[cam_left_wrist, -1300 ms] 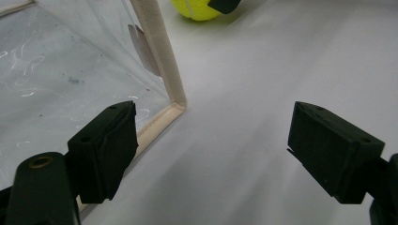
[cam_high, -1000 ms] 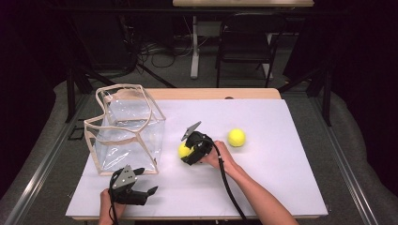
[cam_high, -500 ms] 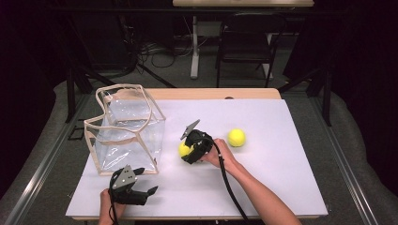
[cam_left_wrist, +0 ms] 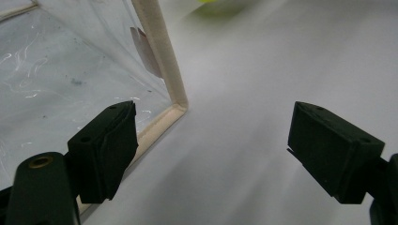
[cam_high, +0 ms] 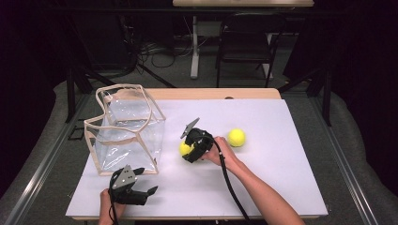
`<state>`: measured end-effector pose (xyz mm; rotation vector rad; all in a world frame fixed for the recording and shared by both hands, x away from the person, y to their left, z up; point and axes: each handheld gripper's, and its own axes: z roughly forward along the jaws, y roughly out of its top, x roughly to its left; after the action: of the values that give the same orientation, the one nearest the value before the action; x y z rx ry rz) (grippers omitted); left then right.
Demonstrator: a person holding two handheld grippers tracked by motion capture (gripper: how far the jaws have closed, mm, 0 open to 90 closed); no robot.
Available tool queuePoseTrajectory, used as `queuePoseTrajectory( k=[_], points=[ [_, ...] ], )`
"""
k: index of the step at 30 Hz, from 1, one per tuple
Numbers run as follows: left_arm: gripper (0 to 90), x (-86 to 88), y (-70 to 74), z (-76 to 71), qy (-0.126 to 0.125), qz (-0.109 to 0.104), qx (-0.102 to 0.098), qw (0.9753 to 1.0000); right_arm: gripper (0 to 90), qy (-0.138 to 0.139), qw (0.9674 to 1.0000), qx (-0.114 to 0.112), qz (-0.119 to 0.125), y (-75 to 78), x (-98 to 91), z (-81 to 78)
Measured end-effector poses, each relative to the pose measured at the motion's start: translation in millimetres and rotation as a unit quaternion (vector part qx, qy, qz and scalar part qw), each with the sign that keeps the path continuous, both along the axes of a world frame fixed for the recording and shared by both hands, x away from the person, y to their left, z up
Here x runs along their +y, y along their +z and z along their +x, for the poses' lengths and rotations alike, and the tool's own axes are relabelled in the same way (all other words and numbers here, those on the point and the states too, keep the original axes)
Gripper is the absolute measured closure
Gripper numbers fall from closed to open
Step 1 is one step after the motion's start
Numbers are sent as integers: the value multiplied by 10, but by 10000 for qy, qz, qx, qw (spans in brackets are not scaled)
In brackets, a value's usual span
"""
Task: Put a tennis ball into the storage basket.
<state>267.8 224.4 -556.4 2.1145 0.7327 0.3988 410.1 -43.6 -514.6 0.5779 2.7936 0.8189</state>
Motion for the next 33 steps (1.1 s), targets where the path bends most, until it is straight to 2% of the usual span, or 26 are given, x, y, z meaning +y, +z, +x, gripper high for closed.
queuePoseTrajectory(
  k=[33],
  points=[
    [162, -17, 0, 7, 9, -30, -15, 10000, 265, 46, 10000, -73, -24, 257, -21, 86]
  ],
)
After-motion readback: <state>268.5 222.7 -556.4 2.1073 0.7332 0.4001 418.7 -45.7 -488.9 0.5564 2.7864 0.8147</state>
